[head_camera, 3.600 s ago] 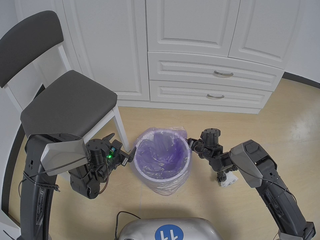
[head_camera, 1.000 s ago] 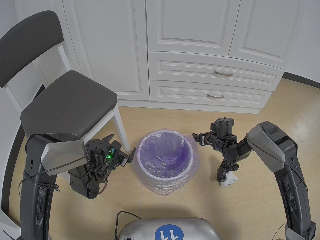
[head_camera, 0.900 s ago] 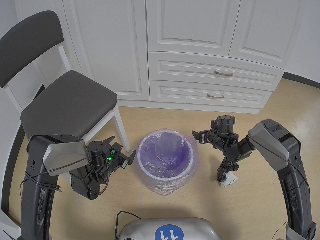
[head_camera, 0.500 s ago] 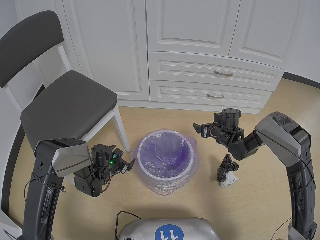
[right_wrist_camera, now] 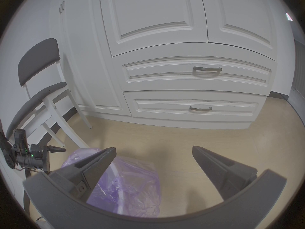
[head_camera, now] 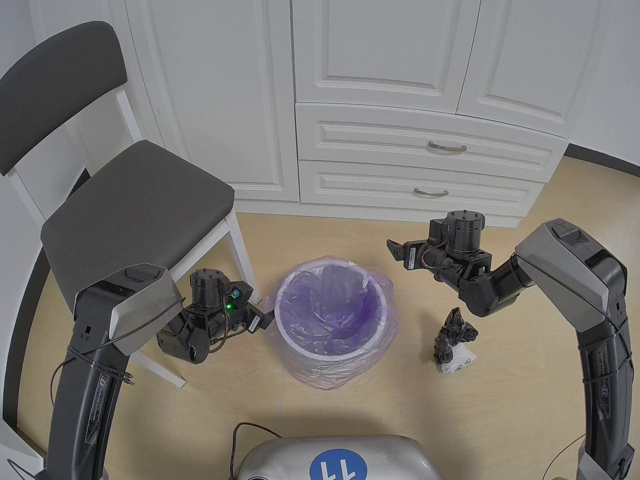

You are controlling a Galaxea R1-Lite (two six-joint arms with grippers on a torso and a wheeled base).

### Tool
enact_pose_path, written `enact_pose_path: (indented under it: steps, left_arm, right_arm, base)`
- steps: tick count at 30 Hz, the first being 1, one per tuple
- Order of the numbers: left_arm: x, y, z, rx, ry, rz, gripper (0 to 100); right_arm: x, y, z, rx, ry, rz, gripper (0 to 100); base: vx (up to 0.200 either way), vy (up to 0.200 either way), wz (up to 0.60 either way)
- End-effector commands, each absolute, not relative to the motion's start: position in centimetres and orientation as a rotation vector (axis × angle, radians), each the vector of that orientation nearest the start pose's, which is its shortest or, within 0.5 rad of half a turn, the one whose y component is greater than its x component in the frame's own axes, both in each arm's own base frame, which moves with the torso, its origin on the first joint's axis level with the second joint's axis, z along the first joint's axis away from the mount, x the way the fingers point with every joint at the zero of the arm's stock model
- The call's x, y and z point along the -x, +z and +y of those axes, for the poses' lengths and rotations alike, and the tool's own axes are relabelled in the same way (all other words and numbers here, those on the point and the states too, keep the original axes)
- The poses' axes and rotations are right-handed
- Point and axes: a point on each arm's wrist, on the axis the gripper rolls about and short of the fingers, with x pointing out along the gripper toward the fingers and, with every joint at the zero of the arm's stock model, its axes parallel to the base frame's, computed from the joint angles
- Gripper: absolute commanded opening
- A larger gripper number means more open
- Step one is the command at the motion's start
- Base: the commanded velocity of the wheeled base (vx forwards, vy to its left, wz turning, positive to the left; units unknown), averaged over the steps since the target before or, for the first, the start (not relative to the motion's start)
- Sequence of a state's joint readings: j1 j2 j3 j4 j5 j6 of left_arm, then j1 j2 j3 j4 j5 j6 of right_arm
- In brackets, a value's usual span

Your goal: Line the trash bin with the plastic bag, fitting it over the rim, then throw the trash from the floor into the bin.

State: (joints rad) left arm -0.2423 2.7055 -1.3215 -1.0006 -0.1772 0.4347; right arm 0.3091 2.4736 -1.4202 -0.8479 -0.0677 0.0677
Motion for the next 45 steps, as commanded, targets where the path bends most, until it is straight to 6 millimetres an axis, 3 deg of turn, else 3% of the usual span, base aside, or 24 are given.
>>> enact_pose_path:
  steps: [1,14,16,28,35,36,38,39,40,41,42,43,45]
  left_arm:
    - [-49.2,-7.1,-11.8,-0.411,-0.604,0.304,100]
    - [-52.8,-10.7,-11.4,-0.490,-0.682,0.446,100]
    - [-52.4,-11.8,-11.3,-0.485,-0.693,0.492,100]
    - [-52.1,-12.9,-11.2,-0.490,-0.693,0.523,100]
    - [-52.9,-11.2,-10.3,-0.496,-0.660,0.457,100]
    - [-53.4,-9.5,-9.8,-0.501,-0.638,0.417,100]
    - [-53.4,-8.7,-9.5,-0.502,-0.629,0.406,100]
    - [-52.8,-7.2,-8.9,-0.508,-0.602,0.426,100]
    - [-52.8,-7.2,-8.9,-0.508,-0.602,0.426,100]
    - [-51.1,-5.6,-8.0,-0.541,-0.561,0.483,100]
    - [-51.1,-5.6,-8.0,-0.541,-0.561,0.483,100]
    - [-49.1,-4.4,-7.0,-0.566,-0.555,0.533,100]
    - [-46.9,-3.9,-6.5,-0.568,-0.561,0.556,100]
  right_arm:
    - [-46.7,5.2,14.3,-0.029,0.229,0.203,100]
    - [-47.1,4.8,13.7,-0.024,0.223,0.210,100]
    - [-47.1,4.7,13.6,-0.025,0.229,0.213,100]
    - [-47.7,3.4,13.2,0.009,0.223,0.223,100]
    - [-47.2,3.8,13.3,0.012,0.229,0.226,100]
    - [-46.3,4.3,13.6,0.014,0.238,0.230,100]
    - [-45.7,4.5,13.8,0.017,0.246,0.233,100]
    - [-44.4,5.0,14.7,0.024,0.274,0.229,100]
    - [-44.4,5.0,14.7,0.024,0.274,0.229,100]
    - [-42.9,5.0,15.8,0.046,0.308,0.229,100]
    - [-42.9,5.0,15.8,0.046,0.308,0.229,100]
    - [-41.5,4.7,17.0,0.071,0.347,0.230,100]
    - [-40.2,4.0,18.3,0.097,0.377,0.228,100]
  base:
    - [0.000,0.000,0.00]
    - [0.000,0.000,0.00]
    - [0.000,0.000,0.00]
    - [0.000,0.000,0.00]
    - [0.000,0.000,0.00]
    - [0.000,0.000,0.00]
    - [0.000,0.000,0.00]
    - [0.000,0.000,0.00]
    - [0.000,0.000,0.00]
    - [0.000,0.000,0.00]
    - [0.000,0.000,0.00]
    - [0.000,0.000,0.00]
    - [0.000,0.000,0.00]
